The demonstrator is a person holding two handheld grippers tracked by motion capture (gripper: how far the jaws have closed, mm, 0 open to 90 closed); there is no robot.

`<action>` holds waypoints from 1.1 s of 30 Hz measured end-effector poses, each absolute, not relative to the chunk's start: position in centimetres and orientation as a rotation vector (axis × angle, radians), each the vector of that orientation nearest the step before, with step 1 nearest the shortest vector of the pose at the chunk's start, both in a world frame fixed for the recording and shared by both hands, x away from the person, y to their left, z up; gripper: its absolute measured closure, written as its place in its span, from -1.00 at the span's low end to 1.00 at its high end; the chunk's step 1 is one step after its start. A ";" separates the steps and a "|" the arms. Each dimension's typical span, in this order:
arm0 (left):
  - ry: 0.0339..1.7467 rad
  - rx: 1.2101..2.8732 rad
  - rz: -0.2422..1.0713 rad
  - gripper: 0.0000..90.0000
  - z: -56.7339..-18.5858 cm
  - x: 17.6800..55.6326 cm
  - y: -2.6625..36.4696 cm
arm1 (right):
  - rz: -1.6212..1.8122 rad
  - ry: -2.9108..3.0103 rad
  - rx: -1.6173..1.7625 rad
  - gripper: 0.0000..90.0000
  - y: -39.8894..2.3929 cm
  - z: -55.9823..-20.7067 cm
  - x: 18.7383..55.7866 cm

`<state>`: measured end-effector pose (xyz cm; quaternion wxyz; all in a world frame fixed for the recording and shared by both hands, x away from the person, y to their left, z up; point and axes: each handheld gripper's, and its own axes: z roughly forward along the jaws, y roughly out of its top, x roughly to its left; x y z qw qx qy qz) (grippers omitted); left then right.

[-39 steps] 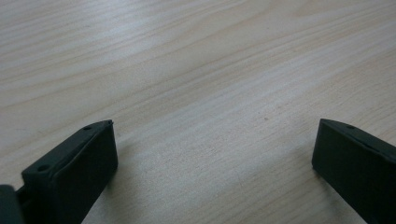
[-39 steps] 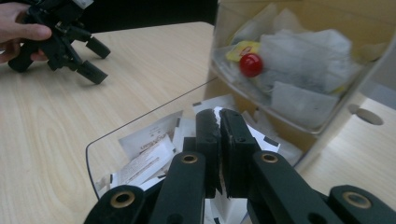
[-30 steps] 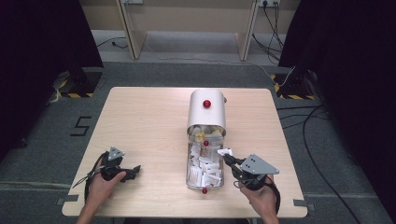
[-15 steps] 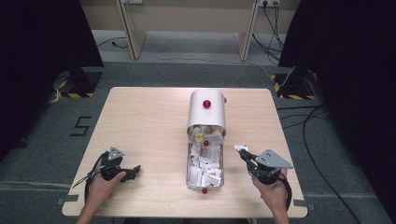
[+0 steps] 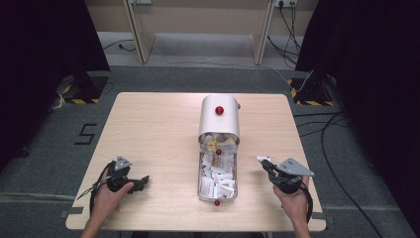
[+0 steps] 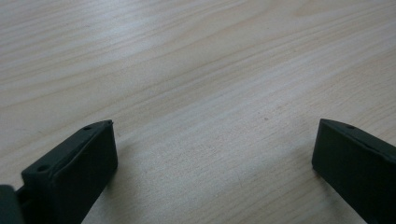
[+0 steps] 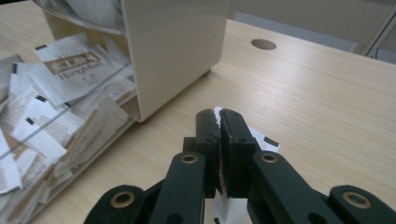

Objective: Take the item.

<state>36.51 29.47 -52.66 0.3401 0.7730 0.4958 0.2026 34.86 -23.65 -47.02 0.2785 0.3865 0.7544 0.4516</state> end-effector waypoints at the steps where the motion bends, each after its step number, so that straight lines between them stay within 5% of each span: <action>1: 1.291 2.012 0.527 -1.00 -52.7 36.5 29.5 | 1.207 2.025 1.047 0.93 -23.8 -47.2 35.0; 33: 1.291 2.012 0.527 -1.00 -52.6 36.5 29.5 | 1.161 2.023 1.137 0.92 -24.8 -49.6 36.1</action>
